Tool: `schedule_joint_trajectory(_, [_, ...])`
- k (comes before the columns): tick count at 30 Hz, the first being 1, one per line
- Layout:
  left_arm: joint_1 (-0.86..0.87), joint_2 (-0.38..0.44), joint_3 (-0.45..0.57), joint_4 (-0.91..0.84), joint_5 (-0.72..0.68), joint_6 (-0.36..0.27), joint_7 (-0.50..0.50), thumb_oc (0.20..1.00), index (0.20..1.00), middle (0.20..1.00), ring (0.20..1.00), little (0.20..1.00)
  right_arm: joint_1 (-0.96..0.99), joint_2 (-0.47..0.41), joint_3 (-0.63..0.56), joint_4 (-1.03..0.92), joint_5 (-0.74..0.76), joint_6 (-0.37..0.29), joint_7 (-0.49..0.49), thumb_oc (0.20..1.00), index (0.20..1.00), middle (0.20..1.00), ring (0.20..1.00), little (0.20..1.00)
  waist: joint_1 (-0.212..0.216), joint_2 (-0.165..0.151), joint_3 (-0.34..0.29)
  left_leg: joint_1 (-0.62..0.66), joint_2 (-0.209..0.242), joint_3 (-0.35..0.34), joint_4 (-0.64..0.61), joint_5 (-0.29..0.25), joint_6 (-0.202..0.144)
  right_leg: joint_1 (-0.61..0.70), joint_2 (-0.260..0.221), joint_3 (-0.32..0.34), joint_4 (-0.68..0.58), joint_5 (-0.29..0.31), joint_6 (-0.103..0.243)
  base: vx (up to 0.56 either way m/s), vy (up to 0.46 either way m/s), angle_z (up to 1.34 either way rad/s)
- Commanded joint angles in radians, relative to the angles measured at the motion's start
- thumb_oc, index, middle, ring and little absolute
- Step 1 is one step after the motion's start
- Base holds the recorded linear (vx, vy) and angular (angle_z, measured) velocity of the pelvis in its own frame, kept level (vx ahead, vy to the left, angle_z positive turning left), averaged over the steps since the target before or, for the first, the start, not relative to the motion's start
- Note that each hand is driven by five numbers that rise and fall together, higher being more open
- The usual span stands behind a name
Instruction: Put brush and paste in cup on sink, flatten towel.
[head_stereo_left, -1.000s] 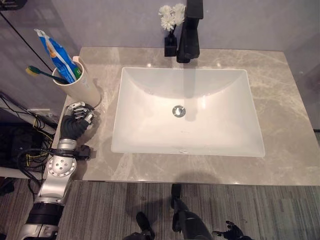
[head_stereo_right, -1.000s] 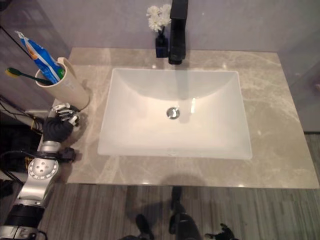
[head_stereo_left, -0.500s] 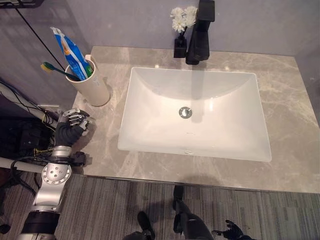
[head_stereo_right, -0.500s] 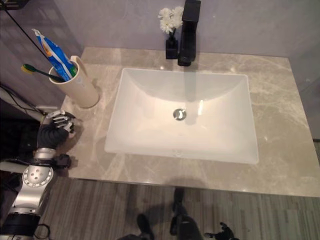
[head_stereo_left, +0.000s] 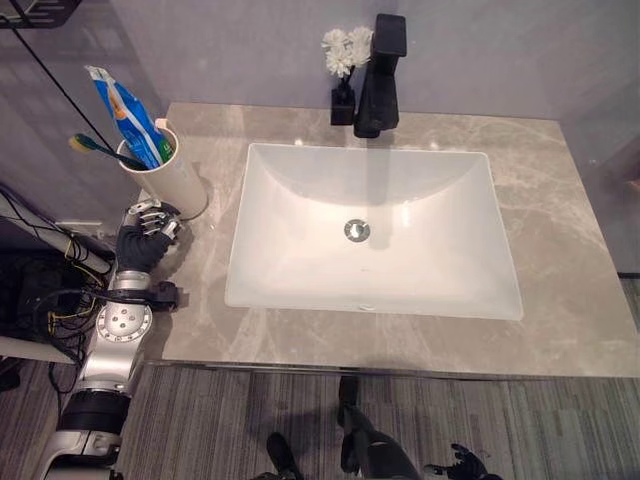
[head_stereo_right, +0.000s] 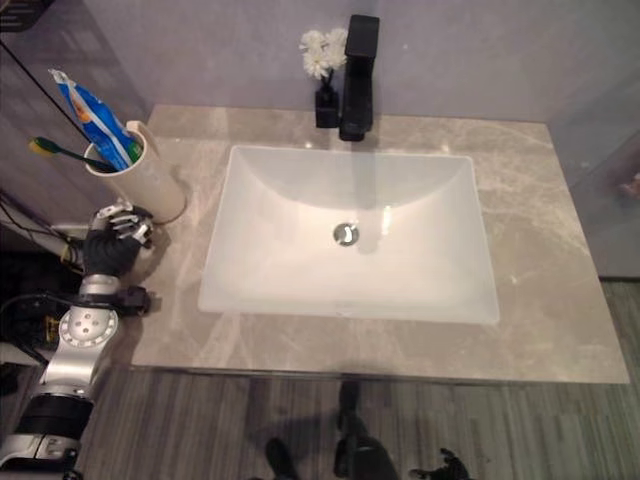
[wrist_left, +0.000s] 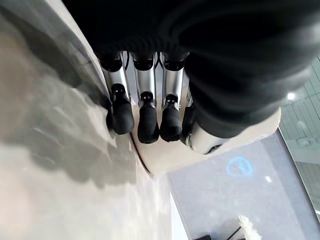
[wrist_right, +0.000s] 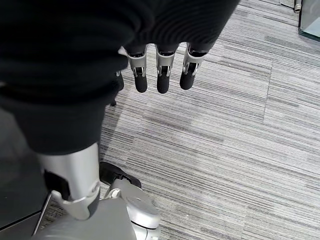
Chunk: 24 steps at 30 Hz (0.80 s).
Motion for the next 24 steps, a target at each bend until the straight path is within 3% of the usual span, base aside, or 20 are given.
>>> schedule_joint_trajectory(1, [-0.055,0.03,-0.01,0.061,0.027,-0.013,0.031,0.2,0.2,0.2,0.2,0.2,-0.018,-0.007,0.026,0.003,-0.006,0.005,0.001,1.0,1.0,1.0,1.0,1.0,-0.017,0.008,0.039,0.037,0.033,-0.127,0.005,0.006,-0.044,0.039,-0.006,0.041,0.0,-0.011,0.114,0.0,0.0,0.0])
schedule_joint_trajectory(10, [-0.157,0.08,-0.029,0.177,0.049,-0.011,0.105,0.2,0.2,0.2,0.2,0.2,-0.018,-0.009,0.048,-0.014,-0.004,-0.005,-0.01,1.0,1.0,1.0,1.0,1.0,-0.033,0.0,0.036,0.035,0.033,-0.116,0.005,0.004,-0.045,0.032,-0.002,0.051,0.0,-0.003,0.116,0.0,0.0,-0.01])
schedule_joint_trajectory(24, [-0.018,0.066,0.06,0.164,0.018,-0.011,0.073,0.2,0.2,0.2,0.2,0.2,-0.013,-0.011,0.029,0.01,-0.012,-0.003,-0.007,1.0,1.0,1.0,1.0,1.0,-0.012,0.001,0.039,0.04,0.033,-0.12,0.005,0.005,-0.043,0.038,-0.005,0.045,0.0,-0.004,0.114,0.0,0.001,-0.03])
